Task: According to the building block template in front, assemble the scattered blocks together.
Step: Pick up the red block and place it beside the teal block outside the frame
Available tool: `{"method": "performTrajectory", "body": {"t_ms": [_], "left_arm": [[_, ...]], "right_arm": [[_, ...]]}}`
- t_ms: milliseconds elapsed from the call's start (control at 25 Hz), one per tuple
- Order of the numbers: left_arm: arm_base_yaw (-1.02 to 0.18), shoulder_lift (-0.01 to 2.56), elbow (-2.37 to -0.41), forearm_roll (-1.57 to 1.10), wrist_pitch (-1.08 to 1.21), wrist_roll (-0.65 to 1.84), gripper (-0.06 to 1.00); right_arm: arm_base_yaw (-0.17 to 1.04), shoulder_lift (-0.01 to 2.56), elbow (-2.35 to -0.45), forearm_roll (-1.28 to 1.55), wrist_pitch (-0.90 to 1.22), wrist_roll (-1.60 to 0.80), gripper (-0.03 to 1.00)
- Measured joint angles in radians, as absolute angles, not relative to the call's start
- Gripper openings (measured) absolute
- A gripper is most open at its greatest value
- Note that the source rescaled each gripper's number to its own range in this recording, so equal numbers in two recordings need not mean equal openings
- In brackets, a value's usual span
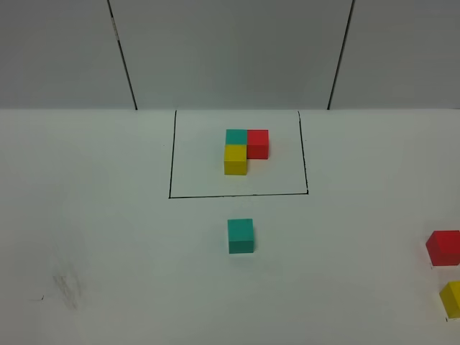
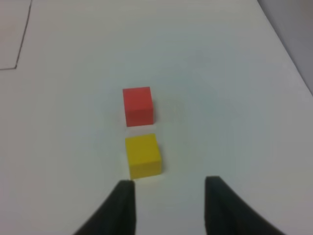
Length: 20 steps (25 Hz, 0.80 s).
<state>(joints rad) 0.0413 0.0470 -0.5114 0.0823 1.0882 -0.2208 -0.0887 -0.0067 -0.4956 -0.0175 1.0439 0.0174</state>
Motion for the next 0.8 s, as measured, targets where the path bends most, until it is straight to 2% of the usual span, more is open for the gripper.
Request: {"method": "performTrajectory", "body": {"t_ms": [120,200,280,480,800], "left_arm": [[0.041,0.047,-0.511,0.082,1.088,-0.221,0.37],[0.041,0.047,-0.511,0.082,1.088,-0.221,0.37],[0.041,0.047,-0.511,0.082,1.088,-0.221,0.37],[0.041,0.047,-0.511,0.082,1.088,-0.220,0.37],[0.041,0.047,-0.511,0.082,1.088,-0.220,0.37]], "right_arm": [[-0.089,0.019,-0.517,0.035,1.013,0.000,0.54],[-0.089,0.066,-0.527,0.058,0.999,-0.011,0.80],[-0.089,0.135,-0.533,0.061,0.994,-0.013,0.93],[-0.089,0.351,-0.576,0.061,0.922,-0.014,1.00],[-0.089,0.761,-0.756,0.059,0.812,-0.015,1.00]]}}
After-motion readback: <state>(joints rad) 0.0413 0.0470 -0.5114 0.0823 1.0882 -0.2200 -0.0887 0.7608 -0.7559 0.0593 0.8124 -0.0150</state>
